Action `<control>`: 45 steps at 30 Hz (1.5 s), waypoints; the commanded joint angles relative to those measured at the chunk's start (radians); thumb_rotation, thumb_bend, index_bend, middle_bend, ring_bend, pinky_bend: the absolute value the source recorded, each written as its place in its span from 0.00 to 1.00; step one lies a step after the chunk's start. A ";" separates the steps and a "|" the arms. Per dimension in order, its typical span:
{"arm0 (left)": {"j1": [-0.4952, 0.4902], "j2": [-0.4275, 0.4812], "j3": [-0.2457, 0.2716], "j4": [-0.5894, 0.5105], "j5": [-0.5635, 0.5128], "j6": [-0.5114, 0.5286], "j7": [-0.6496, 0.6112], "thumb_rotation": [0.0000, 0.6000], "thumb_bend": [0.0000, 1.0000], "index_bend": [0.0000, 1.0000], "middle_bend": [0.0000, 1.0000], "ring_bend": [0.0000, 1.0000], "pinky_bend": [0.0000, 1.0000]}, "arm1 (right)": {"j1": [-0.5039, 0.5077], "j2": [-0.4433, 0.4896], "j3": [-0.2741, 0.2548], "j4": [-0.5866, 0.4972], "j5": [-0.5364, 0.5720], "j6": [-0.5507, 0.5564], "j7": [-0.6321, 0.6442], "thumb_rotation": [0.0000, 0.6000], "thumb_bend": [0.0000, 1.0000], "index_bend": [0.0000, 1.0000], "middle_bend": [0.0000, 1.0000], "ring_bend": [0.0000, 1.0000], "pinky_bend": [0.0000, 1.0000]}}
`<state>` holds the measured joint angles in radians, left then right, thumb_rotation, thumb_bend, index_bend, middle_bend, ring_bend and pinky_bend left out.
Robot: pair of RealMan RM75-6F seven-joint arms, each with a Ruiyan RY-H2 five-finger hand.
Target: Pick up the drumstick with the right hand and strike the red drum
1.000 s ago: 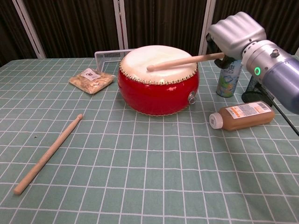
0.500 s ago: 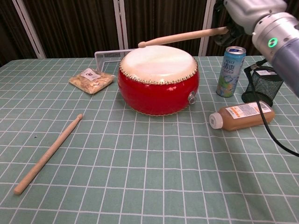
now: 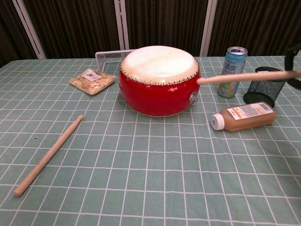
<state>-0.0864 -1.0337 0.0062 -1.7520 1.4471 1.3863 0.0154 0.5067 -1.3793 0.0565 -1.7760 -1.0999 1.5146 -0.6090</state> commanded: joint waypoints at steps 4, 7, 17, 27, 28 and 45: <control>0.008 -0.010 0.001 0.012 0.012 0.020 0.004 1.00 0.00 0.00 0.00 0.00 0.00 | -0.083 -0.024 -0.079 0.013 0.011 -0.009 0.001 1.00 0.58 0.98 1.00 1.00 0.95; 0.010 -0.012 0.002 0.016 0.016 0.024 0.005 1.00 0.00 0.00 0.00 0.00 0.00 | -0.102 -0.052 -0.089 0.041 0.020 -0.021 -0.001 1.00 0.58 0.97 1.00 1.00 0.95; 0.012 -0.015 0.000 0.017 0.013 0.026 0.008 1.00 0.00 0.00 0.00 0.00 0.00 | -0.124 -0.143 -0.053 0.103 0.062 -0.064 -0.022 1.00 0.58 0.94 1.00 1.00 0.95; 0.015 -0.017 0.002 0.023 0.024 0.035 0.004 1.00 0.00 0.00 0.00 0.00 0.00 | -0.133 -0.184 -0.026 0.107 0.099 -0.083 -0.083 1.00 0.58 0.70 1.00 1.00 0.95; 0.015 -0.017 0.001 0.022 0.023 0.034 0.004 1.00 0.00 0.00 0.00 0.00 0.00 | -0.133 -0.184 -0.026 0.106 0.099 -0.085 -0.087 1.00 0.58 0.67 1.00 1.00 0.95; 0.012 -0.017 -0.002 0.013 0.015 0.029 0.015 1.00 0.00 0.00 0.00 0.00 0.00 | -0.146 -0.127 -0.035 0.014 0.052 -0.078 -0.160 1.00 0.47 0.28 0.93 0.97 0.85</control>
<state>-0.0742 -1.0504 0.0044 -1.7391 1.4627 1.4148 0.0304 0.3630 -1.5166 0.0227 -1.7514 -1.0370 1.4292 -0.7654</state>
